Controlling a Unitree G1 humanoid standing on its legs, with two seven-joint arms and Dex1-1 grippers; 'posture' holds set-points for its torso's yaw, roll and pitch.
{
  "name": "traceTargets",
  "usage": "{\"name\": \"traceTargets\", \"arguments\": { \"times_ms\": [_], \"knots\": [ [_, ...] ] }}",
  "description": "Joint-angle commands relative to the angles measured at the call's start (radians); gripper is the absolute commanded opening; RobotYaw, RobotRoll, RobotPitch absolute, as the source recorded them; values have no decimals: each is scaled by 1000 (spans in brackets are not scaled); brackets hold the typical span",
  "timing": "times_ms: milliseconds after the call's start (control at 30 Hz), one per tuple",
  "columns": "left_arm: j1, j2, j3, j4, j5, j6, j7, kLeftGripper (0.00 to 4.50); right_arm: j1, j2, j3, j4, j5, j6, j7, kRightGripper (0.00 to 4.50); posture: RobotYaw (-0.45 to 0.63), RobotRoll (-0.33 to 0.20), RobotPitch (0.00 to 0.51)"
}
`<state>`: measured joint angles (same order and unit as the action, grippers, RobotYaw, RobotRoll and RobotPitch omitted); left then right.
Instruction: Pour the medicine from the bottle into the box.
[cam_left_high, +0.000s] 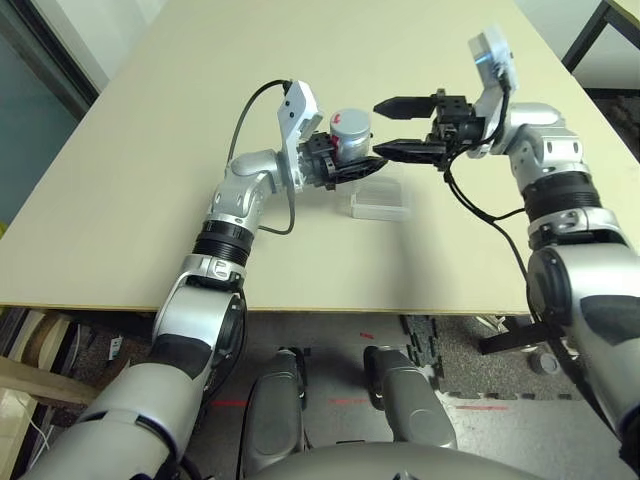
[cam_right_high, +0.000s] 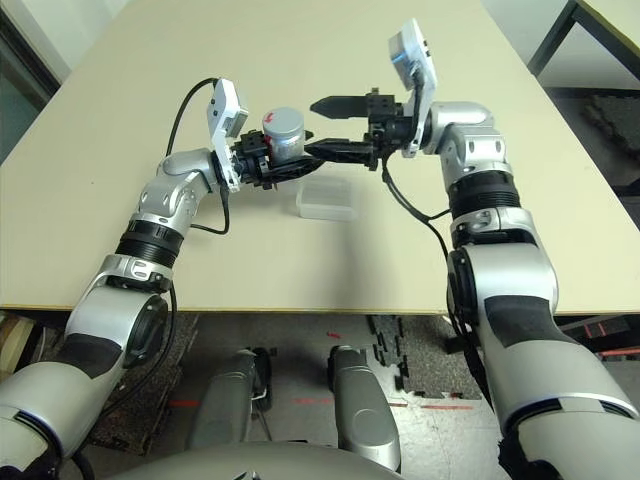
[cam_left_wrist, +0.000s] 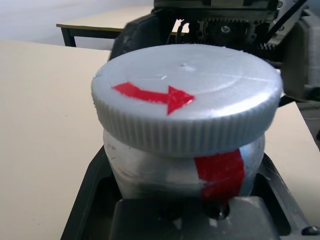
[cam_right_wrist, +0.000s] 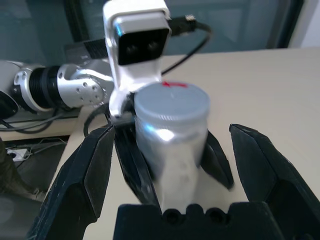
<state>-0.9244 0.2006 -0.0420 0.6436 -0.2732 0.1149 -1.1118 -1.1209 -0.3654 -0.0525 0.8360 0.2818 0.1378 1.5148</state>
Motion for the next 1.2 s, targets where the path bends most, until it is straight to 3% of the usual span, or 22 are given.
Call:
{"name": "traceTargets", "arguments": {
  "times_ms": [33,667,1200],
  "knots": [
    [0,-6,-13,-2,6,-5,-10,2788,-10,16,9,-13,4,-16,-17,4500,-194,0,150],
    [11,-11,-20,-22,1,2,-8,2788,-98,104,8,143,-37,-121,-133,4500,-184,0,156],
    [11,-7,-20,-16,-3,1,-7,2788,-72,-11,-17,172,-40,-121,-115,4500,-194,0,156]
  ]
}}
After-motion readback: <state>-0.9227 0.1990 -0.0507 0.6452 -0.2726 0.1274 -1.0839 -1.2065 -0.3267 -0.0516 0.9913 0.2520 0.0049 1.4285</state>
